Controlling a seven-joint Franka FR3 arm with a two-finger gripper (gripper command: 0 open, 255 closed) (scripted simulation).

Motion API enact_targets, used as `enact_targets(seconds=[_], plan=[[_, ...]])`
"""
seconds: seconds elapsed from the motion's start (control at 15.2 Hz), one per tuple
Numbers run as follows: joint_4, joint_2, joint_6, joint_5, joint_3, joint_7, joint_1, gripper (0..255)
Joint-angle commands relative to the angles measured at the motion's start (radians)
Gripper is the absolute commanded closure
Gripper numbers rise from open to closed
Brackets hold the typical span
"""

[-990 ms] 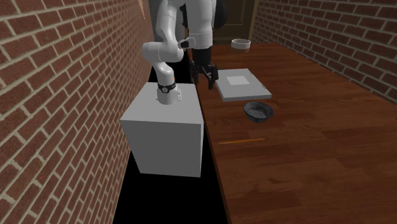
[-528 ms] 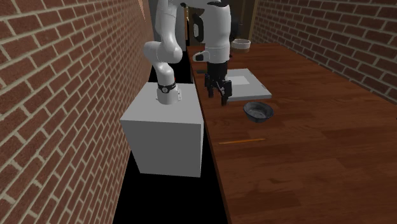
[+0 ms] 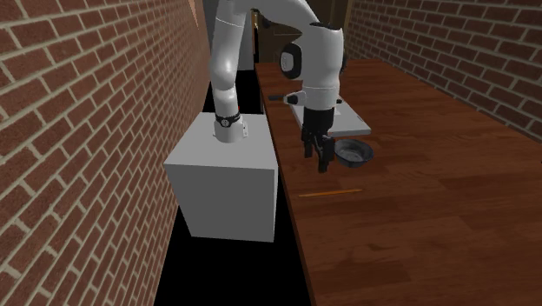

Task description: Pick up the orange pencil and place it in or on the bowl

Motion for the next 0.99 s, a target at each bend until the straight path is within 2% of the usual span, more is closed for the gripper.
enact_targets(seconds=[0.0, 0.07, 0.13, 0.46, 0.66, 0.92], plan=[[0.089, -0.102, -0.025, 0.106, 0.093, 0.007, -0.126, 0], [0.132, -0.149, -0.034, 0.143, 0.125, 0.016, -0.175, 0], [0.152, -0.169, -0.039, 0.157, 0.138, 0.022, -0.196, 0], [0.152, -0.215, 0.001, 0.207, 0.194, -0.009, -0.252, 0], [0.155, -0.24, 0.021, 0.233, 0.223, -0.025, -0.28, 0], [0.155, -0.24, 0.021, 0.233, 0.223, -0.025, -0.28, 0]])
